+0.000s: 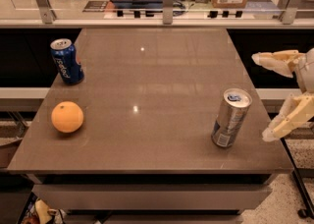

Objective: Move redbull can near orange

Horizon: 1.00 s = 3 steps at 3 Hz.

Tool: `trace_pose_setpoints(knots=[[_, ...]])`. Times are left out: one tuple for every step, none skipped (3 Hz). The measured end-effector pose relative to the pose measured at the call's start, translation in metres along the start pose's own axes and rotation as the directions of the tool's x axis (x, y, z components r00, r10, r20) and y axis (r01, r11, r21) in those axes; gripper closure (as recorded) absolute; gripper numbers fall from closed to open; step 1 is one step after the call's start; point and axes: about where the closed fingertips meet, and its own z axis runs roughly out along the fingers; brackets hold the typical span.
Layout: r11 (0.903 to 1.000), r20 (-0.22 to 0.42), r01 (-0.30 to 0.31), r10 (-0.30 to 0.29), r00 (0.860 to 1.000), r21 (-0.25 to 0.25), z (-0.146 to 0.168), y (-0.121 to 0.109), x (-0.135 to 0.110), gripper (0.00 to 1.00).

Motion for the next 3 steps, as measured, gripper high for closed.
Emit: trace_pose_setpoints(knots=[[0.9999, 0.08, 0.012, -0.011, 0.997, -0.009, 0.008, 0.005, -0.002, 0.0], [0.9997, 0.128, 0.011, -0.008, 0.992, -0.023, 0.015, 0.013, 0.001, 0.0], [0.9989, 0.161, 0.019, -0.012, 0.987, -0.042, 0.023, 0.018, 0.005, 0.0]])
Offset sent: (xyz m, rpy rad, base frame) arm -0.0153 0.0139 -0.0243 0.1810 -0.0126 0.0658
